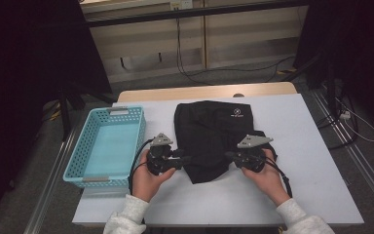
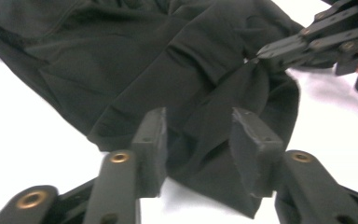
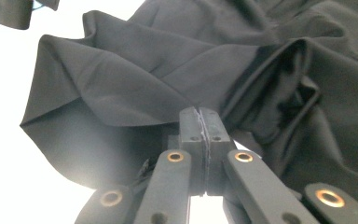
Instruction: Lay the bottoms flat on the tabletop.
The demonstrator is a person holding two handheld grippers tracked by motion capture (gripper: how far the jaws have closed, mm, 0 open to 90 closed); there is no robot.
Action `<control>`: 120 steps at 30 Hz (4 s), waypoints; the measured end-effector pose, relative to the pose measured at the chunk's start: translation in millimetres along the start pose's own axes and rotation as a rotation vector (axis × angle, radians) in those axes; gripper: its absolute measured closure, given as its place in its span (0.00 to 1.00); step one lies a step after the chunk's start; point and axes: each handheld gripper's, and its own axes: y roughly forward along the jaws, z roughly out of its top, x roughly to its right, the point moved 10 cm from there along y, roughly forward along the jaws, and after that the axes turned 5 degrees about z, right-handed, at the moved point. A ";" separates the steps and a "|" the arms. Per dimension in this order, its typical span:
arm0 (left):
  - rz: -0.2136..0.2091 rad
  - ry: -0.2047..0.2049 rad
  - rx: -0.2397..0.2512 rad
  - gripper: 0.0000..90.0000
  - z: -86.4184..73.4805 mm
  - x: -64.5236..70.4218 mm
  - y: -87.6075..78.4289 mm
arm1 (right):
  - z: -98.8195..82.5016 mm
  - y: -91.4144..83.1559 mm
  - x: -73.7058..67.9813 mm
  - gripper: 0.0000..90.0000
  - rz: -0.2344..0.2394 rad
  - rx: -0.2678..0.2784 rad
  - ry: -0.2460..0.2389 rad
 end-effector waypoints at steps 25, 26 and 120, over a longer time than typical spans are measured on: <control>0.053 0.103 -0.088 0.61 -37.2 15.7 41.3 | -7.0 7.9 -23.2 1.00 0.029 -0.061 -0.076; 0.062 0.098 -0.089 0.62 -36.8 14.5 41.4 | -8.1 7.5 -23.6 0.99 0.027 -0.066 -0.084; 0.066 -0.085 -0.151 0.71 -52.6 -7.8 12.3 | -44.0 -23.9 -37.0 0.97 0.065 -0.136 0.019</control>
